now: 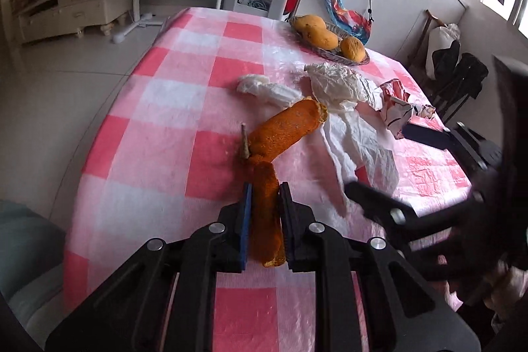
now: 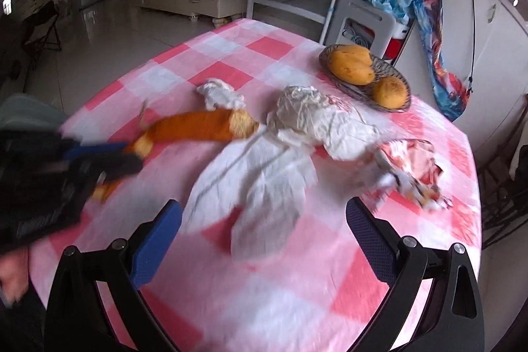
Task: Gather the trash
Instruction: 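Grasp a long orange peel with the left gripper while the right gripper grasps a white tissue, then carry the orange peel and white tissue over the yellow basin and release both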
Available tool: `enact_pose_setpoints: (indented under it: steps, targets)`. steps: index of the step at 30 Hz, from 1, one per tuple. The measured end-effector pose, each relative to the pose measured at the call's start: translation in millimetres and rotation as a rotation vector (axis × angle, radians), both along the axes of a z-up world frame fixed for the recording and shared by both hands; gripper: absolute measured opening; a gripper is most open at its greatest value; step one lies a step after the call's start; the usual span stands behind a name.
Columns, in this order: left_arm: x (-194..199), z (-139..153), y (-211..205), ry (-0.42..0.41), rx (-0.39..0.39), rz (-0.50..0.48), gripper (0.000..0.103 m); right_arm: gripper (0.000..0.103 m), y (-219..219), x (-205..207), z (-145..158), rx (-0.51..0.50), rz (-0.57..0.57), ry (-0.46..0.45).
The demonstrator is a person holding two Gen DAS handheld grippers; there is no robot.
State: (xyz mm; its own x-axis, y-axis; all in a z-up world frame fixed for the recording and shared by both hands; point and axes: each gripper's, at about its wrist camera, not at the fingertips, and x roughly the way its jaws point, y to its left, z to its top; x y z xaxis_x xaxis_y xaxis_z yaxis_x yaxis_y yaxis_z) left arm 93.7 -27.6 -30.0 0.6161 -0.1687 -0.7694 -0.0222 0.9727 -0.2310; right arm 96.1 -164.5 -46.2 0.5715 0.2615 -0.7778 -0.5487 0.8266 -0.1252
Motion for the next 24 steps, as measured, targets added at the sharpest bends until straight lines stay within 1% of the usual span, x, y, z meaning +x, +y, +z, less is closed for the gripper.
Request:
enact_pose_setpoints:
  steps: [2,3,4,5,6,7,8,9,10,12,15,19,21,24]
  targets:
    - [-1,0,-1,-0.002,-0.009,-0.01,0.016,0.095,2,8,-3,0.003,-0.01,0.014]
    - [-2,0,-2,-0.005,-0.014,-0.012,0.016,0.092,2,11,-6,0.016,-0.014,0.03]
    - [-5,1,-2,-0.007,-0.014,-0.013,0.016,0.077,1,13,-8,0.026,-0.014,0.04]
    - [-6,1,-3,-0.009,-0.013,-0.016,0.016,0.07,0,14,-10,0.034,-0.013,0.056]
    - [-8,2,-4,-0.014,-0.015,-0.019,0.016,0.058,-5,13,-10,0.067,-0.008,0.075]
    - [-10,3,-4,-0.017,-0.017,-0.019,0.016,0.044,-7,12,-10,0.075,-0.013,0.081]
    - [-13,4,-4,-0.02,-0.021,-0.019,0.016,0.037,-11,9,-9,0.084,-0.014,0.082]
    - [-16,4,-5,-0.021,-0.025,-0.018,0.016,0.027,-14,5,-8,0.085,-0.013,0.084]
    - [-20,5,-5,-0.023,-0.029,-0.017,0.016,0.02,-15,4,-7,0.084,-0.012,0.087]
    - [-28,7,-5,-0.027,-0.037,-0.016,0.016,0.016,-21,-6,-5,0.084,-0.006,0.09]
    - [-42,8,-7,-0.03,-0.042,-0.016,0.016,0.013,-35,-24,3,0.111,0.005,0.083]
    - [-63,6,-7,-0.019,-0.058,-0.017,0.016,0.013,-51,-47,14,0.17,0.019,0.094]
    - [-80,5,-9,-0.016,-0.059,-0.019,0.016,0.013,-55,-65,18,0.211,0.055,0.112]
    - [-105,5,-12,-0.01,-0.059,-0.028,0.016,0.013,-53,-100,22,0.222,0.145,0.136]
